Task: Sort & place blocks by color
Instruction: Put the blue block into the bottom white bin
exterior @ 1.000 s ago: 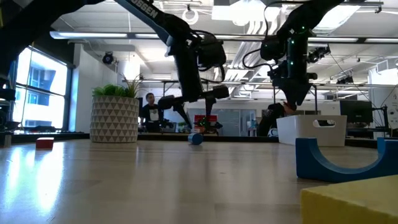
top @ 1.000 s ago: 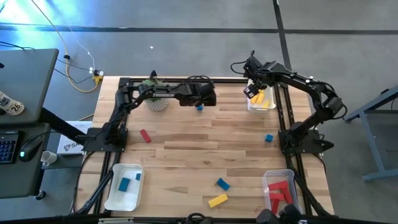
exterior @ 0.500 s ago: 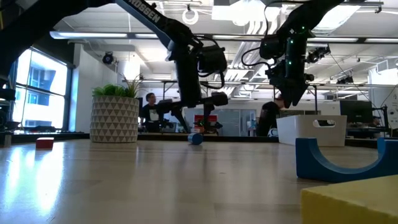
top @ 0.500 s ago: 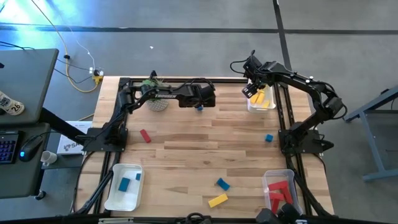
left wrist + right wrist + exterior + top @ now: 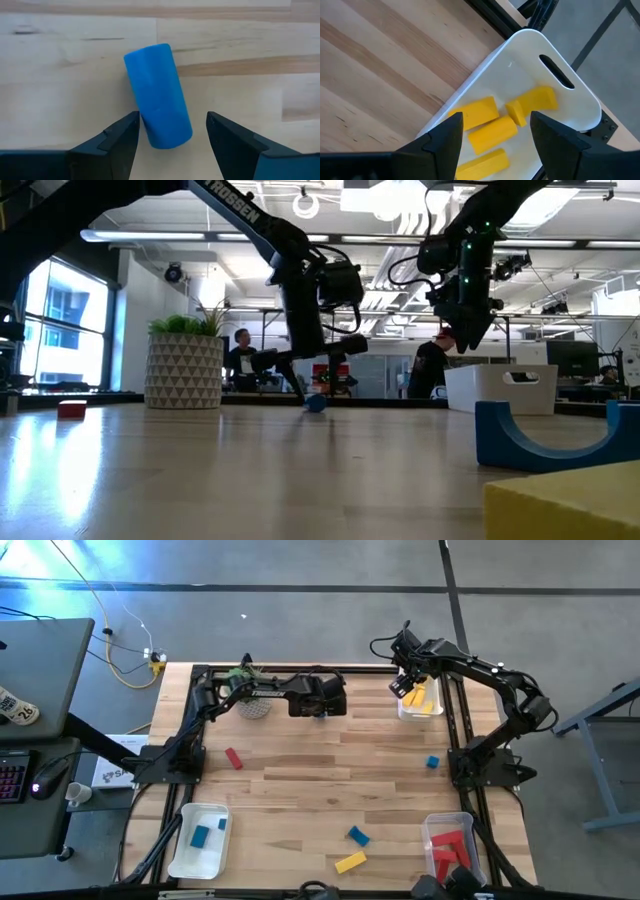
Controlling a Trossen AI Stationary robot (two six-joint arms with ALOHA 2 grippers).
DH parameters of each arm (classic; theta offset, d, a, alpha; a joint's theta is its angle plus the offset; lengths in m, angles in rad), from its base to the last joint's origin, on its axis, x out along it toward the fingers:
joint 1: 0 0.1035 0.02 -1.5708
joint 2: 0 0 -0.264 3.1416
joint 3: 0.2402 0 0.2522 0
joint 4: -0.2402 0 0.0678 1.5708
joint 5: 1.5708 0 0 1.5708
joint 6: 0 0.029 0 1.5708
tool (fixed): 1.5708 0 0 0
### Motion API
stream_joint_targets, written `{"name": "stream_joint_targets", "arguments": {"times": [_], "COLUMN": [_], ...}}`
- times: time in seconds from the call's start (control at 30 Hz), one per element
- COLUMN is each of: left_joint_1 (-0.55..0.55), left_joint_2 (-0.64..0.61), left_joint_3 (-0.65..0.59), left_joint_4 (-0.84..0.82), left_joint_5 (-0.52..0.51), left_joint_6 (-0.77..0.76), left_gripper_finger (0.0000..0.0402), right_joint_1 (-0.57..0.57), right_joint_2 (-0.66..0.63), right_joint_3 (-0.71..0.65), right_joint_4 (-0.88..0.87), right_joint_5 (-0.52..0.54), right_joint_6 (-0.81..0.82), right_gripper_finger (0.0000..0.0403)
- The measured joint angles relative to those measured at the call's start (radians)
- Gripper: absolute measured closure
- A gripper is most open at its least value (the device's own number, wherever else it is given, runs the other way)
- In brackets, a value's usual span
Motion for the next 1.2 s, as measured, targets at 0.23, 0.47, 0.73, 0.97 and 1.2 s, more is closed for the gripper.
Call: {"name": "stream_joint_targets", "arguments": {"times": [0.23,0.47,0.73,0.97,1.2], "left_joint_1": [0.051,0.103,0.138,0.142,0.142], "left_joint_2": [0.000,0.001,0.002,0.014,0.014], "left_joint_3": [0.000,0.000,0.000,0.000,0.000], "left_joint_4": [0.001,0.001,-0.027,-0.013,-0.015], "left_joint_5": [0.153,0.270,0.277,0.298,0.299], "left_joint_6": [0.017,0.008,-0.009,0.000,0.052], "left_gripper_finger": [0.0183,0.0183,0.0191,0.0223,0.0270], "right_joint_1": [0.000,0.000,0.000,0.000,0.000], "right_joint_2": [0.000,0.000,0.000,0.000,0.000], "right_joint_3": [0.000,0.000,0.000,0.000,0.000], "right_joint_4": [0.000,0.000,0.000,0.001,0.001], "right_joint_5": [-0.015,-0.016,-0.015,-0.015,-0.015], "right_joint_6": [0.000,-0.001,-0.045,-0.058,-0.064], "right_gripper_finger": [0.0185,0.0185,0.0185,0.0185,0.0185]}}
